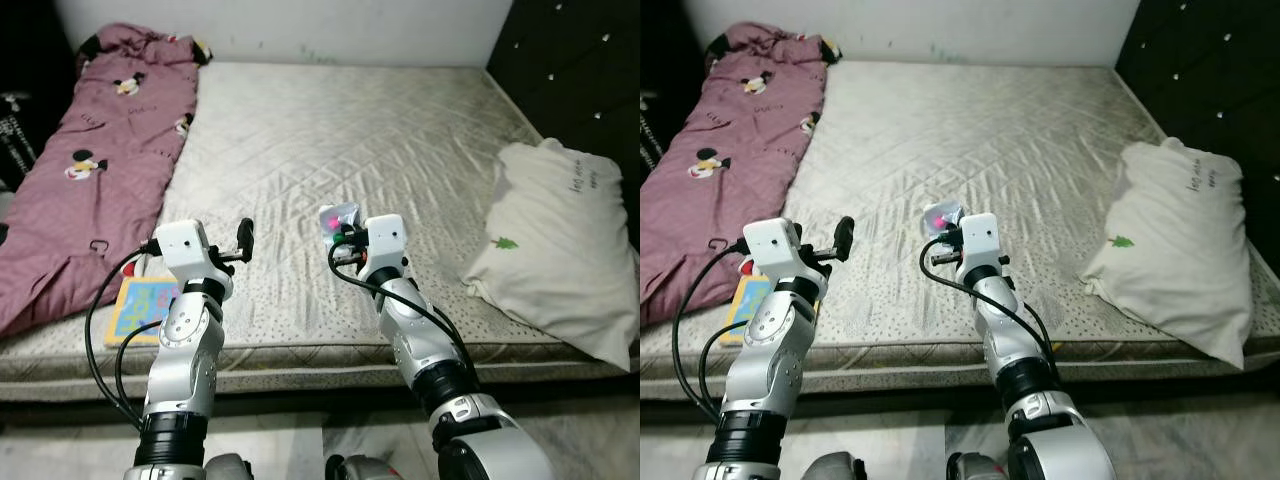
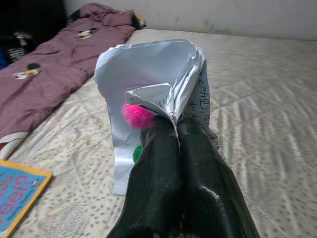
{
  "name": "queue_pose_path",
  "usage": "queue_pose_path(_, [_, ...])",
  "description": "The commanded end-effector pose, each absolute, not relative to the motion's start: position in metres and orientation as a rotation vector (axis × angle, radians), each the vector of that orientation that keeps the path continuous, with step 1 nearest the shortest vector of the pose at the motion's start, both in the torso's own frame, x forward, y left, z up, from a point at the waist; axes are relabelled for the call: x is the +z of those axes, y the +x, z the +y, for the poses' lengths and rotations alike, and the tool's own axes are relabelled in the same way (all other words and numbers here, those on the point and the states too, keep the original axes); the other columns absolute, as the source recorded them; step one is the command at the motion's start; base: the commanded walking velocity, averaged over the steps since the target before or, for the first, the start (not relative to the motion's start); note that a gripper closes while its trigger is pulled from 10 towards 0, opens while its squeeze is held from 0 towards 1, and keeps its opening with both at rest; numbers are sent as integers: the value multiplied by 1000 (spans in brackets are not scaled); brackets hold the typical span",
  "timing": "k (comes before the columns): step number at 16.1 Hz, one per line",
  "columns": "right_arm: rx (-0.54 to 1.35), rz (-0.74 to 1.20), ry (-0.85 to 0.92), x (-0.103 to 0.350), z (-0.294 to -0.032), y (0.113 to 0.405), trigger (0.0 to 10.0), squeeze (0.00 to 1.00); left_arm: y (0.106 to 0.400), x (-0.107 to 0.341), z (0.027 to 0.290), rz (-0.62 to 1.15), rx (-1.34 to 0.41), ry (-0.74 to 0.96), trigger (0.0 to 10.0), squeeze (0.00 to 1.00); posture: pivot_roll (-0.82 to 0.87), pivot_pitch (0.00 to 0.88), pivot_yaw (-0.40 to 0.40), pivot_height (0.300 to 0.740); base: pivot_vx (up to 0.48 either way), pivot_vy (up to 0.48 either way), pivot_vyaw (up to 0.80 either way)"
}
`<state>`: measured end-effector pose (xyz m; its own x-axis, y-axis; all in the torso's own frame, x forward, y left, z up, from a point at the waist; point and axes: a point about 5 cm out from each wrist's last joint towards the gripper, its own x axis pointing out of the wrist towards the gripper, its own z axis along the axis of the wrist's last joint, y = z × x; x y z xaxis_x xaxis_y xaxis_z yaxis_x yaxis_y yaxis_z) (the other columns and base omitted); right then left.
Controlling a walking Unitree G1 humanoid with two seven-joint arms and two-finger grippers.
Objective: Clean up the room
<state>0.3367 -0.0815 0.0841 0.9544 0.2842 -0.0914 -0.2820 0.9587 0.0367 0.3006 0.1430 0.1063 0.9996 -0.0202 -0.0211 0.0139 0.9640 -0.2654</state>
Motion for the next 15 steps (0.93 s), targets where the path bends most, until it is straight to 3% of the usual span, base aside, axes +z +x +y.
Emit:
queue_pose_path(1, [291, 74, 17, 92, -81, 340, 10000, 0, 301, 110, 143, 20, -18, -271, 10000, 0, 52, 5, -20, 740, 0, 454, -656])
queue_pose_path(7, [293, 78, 9, 91, -82, 340, 10000, 0, 304, 112, 141, 13, -14, -271, 10000, 0, 44, 4, -21, 740, 0, 453, -81])
queue_pose_path(15, [302, 87, 6, 90, -79, 340, 10000, 0, 302, 117, 142, -27, -27, -287, 10000, 0, 47, 9, -19, 740, 33, 0, 0])
